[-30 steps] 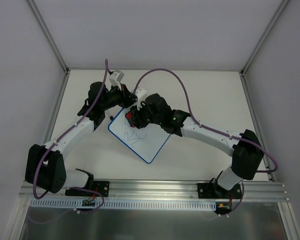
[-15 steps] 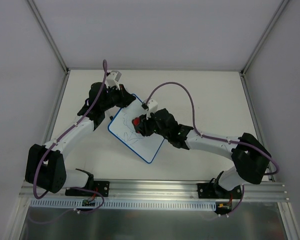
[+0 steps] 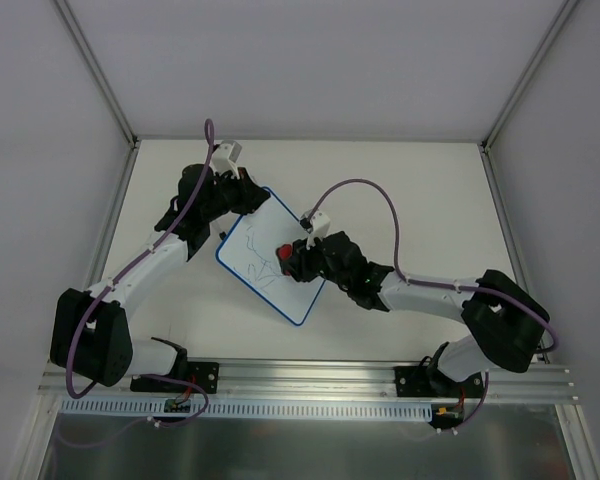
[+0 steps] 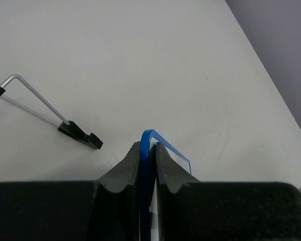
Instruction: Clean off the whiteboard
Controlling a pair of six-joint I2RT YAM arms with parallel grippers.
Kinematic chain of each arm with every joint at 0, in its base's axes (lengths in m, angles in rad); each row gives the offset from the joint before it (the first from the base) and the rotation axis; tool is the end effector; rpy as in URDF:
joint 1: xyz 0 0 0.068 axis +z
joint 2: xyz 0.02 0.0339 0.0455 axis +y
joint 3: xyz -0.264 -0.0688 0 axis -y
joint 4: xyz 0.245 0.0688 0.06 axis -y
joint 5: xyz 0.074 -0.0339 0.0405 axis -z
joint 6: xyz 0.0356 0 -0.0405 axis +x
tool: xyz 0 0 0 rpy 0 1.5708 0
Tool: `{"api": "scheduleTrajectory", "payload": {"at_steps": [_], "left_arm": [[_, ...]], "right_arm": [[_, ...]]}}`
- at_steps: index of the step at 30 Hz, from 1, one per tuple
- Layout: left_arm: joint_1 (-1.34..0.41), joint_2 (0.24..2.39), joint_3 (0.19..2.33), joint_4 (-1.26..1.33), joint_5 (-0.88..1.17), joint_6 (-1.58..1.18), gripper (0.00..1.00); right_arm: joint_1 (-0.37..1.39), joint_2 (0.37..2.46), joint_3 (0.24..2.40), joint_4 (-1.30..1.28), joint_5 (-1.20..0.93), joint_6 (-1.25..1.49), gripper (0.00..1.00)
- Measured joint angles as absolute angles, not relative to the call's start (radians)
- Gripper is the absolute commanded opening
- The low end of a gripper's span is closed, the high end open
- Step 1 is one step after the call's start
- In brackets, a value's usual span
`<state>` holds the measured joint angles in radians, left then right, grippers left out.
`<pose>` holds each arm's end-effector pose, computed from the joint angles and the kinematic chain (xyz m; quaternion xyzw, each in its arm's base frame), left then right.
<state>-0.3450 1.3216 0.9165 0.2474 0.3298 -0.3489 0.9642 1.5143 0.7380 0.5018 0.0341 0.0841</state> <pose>0.2879 -0.1157 0.3110 0.1051 0.7505 -0.3352 0.5598 0.1877 0.2683 0.2185 -0.3302 0.7255 0.2903 0.5294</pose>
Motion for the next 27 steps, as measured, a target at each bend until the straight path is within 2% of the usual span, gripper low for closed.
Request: {"api": "scheduleTrajectory", "payload": {"at_steps": [8,14,22,27], "left_arm": [[-0.348,1.322,0.964,0.293,0.37,-0.346,0.0],[-0.384,1.322,0.994,0.455,0.411,-0.345,0.0],[-0.392,1.318,0.98,0.516,0.433,-0.346,0.0],[-0.392,1.269,0.911,0.549,0.384,-0.348,0.0]], "right_arm": [[0.961,1.475,0.691,0.355,0.028,0.089,0.0],[0.965,1.554,0.688,0.203,0.018,0.081,0.0],[0.967,1.564,0.875,0.113,0.043,0.038,0.0],[0.969,1.479,0.908,0.093,0.099,0.033,0.0]]}}
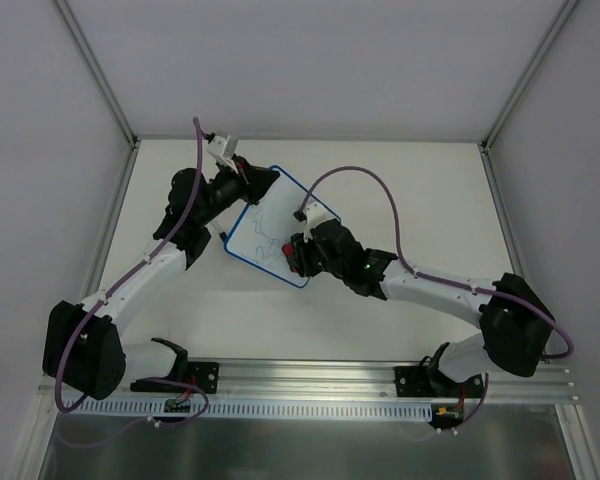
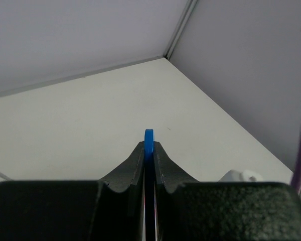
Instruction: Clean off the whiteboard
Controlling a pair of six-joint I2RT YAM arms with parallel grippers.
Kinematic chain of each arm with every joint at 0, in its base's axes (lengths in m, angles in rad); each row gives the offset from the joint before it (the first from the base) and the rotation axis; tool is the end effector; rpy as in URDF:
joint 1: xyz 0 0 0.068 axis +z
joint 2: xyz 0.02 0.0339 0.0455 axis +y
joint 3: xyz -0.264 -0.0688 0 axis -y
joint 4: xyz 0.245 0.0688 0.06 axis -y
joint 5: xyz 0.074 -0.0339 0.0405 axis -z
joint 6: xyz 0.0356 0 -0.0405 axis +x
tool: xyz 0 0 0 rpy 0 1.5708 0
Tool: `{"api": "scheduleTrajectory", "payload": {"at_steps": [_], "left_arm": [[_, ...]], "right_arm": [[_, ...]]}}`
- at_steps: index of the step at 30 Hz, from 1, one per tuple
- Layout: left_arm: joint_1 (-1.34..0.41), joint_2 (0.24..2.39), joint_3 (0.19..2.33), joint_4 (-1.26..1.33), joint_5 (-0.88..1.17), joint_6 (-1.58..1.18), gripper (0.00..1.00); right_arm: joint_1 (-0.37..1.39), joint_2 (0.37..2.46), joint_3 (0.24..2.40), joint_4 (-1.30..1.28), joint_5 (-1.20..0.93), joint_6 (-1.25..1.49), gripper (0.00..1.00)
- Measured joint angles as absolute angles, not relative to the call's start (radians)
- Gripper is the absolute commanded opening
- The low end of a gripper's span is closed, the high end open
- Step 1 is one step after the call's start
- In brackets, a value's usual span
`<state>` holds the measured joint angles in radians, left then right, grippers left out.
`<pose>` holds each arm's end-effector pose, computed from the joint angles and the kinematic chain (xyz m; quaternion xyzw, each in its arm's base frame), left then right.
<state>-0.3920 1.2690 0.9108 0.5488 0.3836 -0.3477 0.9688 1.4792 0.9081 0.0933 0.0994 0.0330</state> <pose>0.2695 -0.1258 0.3561 0.1608 0.6215 -0.3868 0.6620 0.1907 0.2713 0.2441 -0.3618 0.7732 0.2120 0.4757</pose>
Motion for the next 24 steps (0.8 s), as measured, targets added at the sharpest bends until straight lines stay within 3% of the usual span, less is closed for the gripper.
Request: {"api": "scheduleTrajectory", "payload": {"at_steps": [9,24], "left_arm": [[-0.392,1.181,0.804,0.559,0.268,-0.398,0.0],[-0.392,1.141,0.759,0.563,0.173,-0.408,0.0]], "right_arm": [[0.972,1.421,1.06,0.078,0.171,0.102,0.0],[1.073,1.517,1.173,0.103,0.113,0.146,0.0]]}}
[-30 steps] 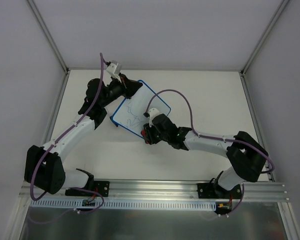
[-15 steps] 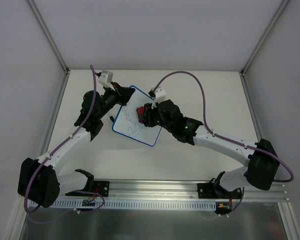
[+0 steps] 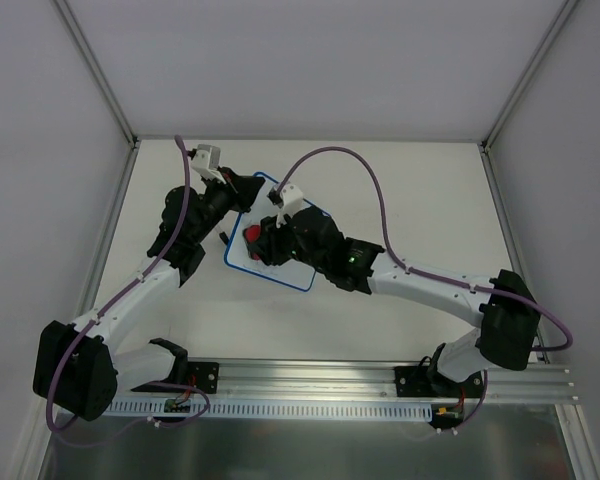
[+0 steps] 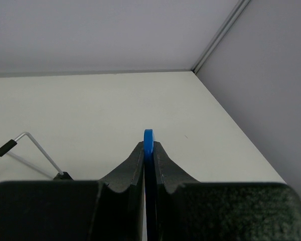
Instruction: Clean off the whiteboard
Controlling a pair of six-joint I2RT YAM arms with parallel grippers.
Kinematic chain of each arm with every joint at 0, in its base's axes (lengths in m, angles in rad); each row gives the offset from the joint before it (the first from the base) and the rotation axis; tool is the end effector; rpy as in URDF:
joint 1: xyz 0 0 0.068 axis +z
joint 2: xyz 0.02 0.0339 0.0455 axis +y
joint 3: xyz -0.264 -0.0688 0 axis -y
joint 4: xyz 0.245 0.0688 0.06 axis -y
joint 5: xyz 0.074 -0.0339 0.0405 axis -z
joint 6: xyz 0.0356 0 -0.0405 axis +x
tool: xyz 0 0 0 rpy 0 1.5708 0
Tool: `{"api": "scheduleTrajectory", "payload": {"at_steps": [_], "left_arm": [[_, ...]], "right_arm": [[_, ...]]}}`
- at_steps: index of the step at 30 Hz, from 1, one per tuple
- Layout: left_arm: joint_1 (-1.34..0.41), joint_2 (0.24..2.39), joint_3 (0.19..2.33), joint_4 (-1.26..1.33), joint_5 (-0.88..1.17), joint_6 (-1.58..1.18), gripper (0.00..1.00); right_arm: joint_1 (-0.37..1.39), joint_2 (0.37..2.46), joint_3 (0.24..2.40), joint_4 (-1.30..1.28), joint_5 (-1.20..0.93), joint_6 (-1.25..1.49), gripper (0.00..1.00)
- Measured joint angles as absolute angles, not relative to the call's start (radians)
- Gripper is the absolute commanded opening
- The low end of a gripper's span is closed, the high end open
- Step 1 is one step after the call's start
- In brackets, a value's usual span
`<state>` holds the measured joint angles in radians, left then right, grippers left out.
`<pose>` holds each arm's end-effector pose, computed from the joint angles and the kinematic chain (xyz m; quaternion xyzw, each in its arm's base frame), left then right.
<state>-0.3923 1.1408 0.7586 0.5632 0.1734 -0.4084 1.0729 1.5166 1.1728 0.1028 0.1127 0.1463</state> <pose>0.2443 -0.1077 0.3374 0.0614 0.6384 -0.3493 0.6831 0.1768 0.3168 0.3249 -0.3201 0.7184 0.3163 0.5304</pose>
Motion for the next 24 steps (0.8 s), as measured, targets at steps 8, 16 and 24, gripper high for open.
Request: {"api": "scheduleTrajectory", "payload": {"at_steps": [8,16,24], "left_arm": [[-0.392,1.139,0.759,0.562,0.173,-0.408,0.0],[-0.388,1.126,0.759,0.54,0.128,-0.409,0.0],[-0.384,1.094,0.759,0.541,0.095,-0.409,0.0]], "right_arm": [[1.082,1.518,1.095,0.241,0.138,0.13,0.0],[1.072,1.522,0.928,0.339,0.225,0.178,0.0],[0.992,1.58,0.812,0.388,0.243,0.243,0.0]]}}
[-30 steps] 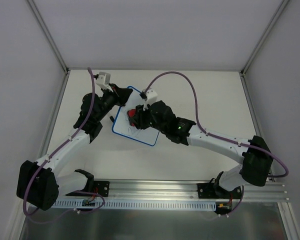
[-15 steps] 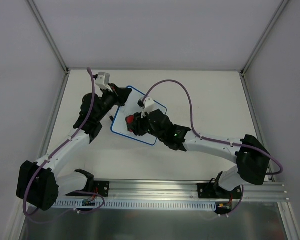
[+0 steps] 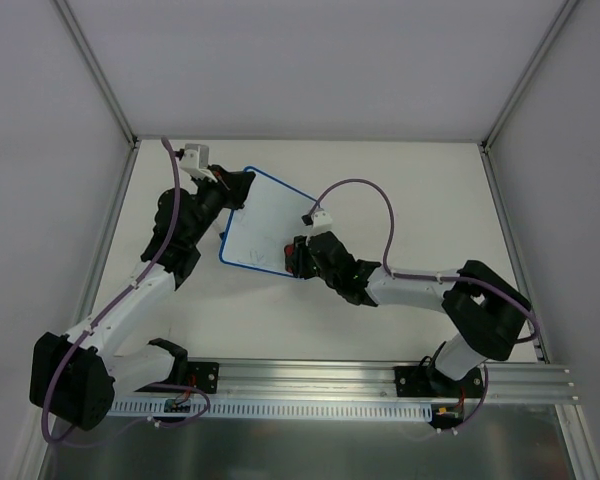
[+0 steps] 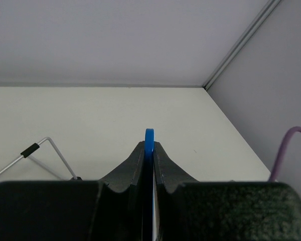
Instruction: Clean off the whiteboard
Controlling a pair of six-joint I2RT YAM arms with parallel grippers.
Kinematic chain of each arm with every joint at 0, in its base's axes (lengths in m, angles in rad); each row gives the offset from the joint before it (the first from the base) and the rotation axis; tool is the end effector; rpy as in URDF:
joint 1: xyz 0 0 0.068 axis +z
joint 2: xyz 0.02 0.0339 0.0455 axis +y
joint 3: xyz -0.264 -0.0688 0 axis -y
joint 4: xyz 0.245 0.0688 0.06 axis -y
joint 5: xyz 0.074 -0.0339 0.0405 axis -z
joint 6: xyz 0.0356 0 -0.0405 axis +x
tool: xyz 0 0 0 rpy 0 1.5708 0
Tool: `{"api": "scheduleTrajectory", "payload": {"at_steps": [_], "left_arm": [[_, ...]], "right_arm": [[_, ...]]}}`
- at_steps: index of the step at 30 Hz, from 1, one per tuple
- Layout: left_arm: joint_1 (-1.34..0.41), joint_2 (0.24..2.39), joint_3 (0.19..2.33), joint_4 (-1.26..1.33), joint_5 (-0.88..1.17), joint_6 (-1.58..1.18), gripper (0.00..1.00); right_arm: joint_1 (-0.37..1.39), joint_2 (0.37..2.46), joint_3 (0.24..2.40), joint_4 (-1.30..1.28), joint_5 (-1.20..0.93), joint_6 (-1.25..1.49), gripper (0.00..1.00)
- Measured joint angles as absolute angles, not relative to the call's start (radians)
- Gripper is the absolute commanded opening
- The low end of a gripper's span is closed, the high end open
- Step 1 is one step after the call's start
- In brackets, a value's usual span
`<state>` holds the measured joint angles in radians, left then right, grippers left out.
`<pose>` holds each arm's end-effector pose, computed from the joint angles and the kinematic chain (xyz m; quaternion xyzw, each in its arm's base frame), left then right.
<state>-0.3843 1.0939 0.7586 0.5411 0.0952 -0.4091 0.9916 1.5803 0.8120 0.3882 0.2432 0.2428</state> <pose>0.2370 -0.0995 0.3464 0.0291 0.6304 -0.3272 0.7033 0.1939 0.2808 0.2101 -0.2372 0.7898 0.2403 0.5121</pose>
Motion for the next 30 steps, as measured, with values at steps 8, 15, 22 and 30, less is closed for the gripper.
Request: {"api": "scheduleTrajectory", "payload": {"at_steps": [8,15,22,30], "left_arm": [[-0.385,1.079,0.759,0.537,0.102,-0.41,0.0],[-0.385,1.072,0.758,0.54,0.103,-0.408,0.0],[-0.384,1.071,0.758,0.541,0.1,-0.405,0.0],[-0.384,1.071,0.757,0.541,0.117,-0.405,0.0]], "right_arm": [[0.947,1.617,0.805,0.355,0.227,0.221,0.0],[0.965,1.599,0.93,0.265,0.175,0.151,0.0],[0.996,1.587,1.111,0.247,0.121,0.12,0.0],[1.015,1.587,1.224,0.239,0.08,0.086,0.0]]}}
